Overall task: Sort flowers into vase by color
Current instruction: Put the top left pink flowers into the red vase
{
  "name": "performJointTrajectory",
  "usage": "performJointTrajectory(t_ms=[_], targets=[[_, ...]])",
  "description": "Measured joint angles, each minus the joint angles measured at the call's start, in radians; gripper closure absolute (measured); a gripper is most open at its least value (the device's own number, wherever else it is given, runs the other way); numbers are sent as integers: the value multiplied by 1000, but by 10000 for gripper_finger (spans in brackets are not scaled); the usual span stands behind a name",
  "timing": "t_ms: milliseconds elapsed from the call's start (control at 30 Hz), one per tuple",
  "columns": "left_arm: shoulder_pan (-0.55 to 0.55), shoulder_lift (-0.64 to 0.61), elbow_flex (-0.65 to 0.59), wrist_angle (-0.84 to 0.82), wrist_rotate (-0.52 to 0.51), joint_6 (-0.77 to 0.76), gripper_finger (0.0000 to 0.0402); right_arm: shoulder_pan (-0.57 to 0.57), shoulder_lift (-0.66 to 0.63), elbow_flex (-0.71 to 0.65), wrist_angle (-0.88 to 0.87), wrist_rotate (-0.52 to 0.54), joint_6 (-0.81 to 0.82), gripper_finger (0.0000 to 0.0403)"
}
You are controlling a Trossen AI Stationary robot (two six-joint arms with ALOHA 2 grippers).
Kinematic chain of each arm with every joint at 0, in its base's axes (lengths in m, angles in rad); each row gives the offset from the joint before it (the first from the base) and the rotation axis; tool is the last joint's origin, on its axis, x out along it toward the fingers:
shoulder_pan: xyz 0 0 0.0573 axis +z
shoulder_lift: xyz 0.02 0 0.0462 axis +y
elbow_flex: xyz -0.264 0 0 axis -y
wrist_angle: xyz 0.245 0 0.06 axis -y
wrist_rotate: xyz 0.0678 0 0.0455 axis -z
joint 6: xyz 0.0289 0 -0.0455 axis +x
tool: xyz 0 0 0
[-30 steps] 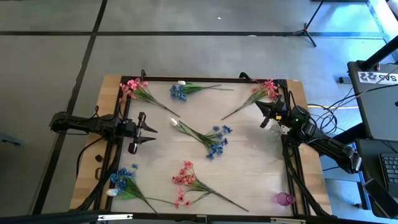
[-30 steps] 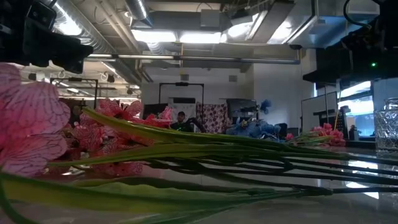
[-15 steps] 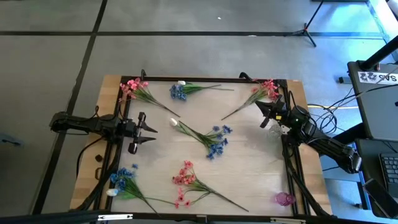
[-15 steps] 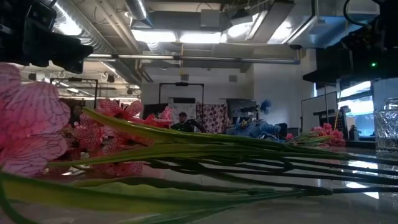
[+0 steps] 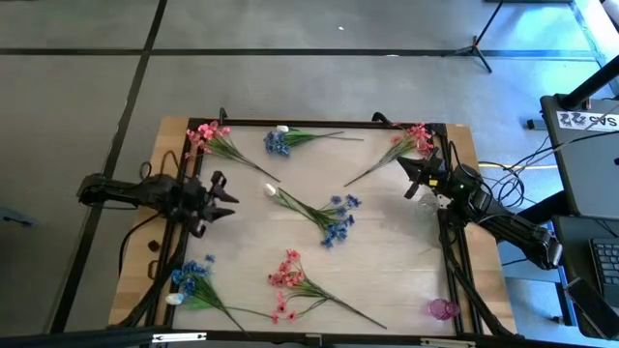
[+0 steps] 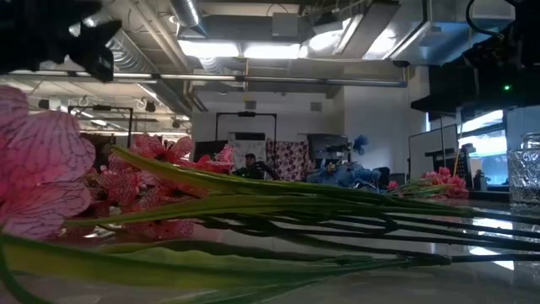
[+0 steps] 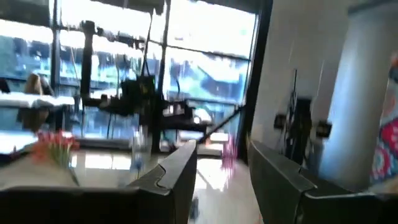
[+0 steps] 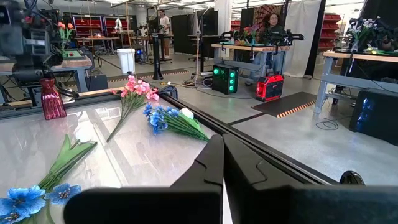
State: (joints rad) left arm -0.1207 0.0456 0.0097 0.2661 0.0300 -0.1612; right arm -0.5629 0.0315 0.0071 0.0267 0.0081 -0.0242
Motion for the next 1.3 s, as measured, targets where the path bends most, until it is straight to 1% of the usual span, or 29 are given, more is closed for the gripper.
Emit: performJointTrajectory(t_ms=[33, 67, 167, 233, 333, 400, 467, 633, 733, 800, 867, 933, 1033, 1133, 1233, 1300], targets=[[0, 0, 0, 17, -25, -16, 262, 0, 0, 0, 0, 0, 0, 402], [0, 0, 0, 33, -74, -22, 262, 0, 0, 0, 0, 0, 0, 402], [10, 22, 0, 45, -294, 37, 262, 0, 0, 0, 0, 0, 0, 402], [28, 62, -1, 51, -403, 63, 262, 0, 0, 0, 0, 0, 0, 402], [82, 150, 3, 146, -508, 50, 262, 0, 0, 0, 0, 0, 0, 402], [128, 218, 20, 141, -563, 13, 262, 0, 0, 0, 0, 0, 0, 402], [183, 300, 55, 138, -590, -5, 262, 0, 0, 0, 0, 0, 0, 402], [328, 513, 157, 136, -596, -108, 262, 0, 0, 0, 0, 0, 0, 402], [414, 623, 192, 125, -654, -185, 262, 0, 0, 0, 0, 0, 0, 402], [469, 690, 194, 118, -707, -259, 262, 0, 0, 0, 0, 0, 0, 402], [524, 750, 193, 97, -750, -374, 262, 0, 0, 0, 0, 0, 0, 402], [571, 798, 193, 75, -762, -497, 262, 0, 0, 0, 0, 0, 0, 402], [619, 865, 193, 31, -788, -648, 262, 0, 0, 0, 0, 0, 0, 402], [654, 931, 193, -11, -825, -742, 262, 0, 0, 0, 0, 0, 0, 402], [676, 978, 193, -32, -804, -875, 262, 0, 0, 0, 0, 0, 0, 402], [678, 1004, 193, -34, -787, -936, 262, 0, 0, 0, 0, 0, 0, 402]])
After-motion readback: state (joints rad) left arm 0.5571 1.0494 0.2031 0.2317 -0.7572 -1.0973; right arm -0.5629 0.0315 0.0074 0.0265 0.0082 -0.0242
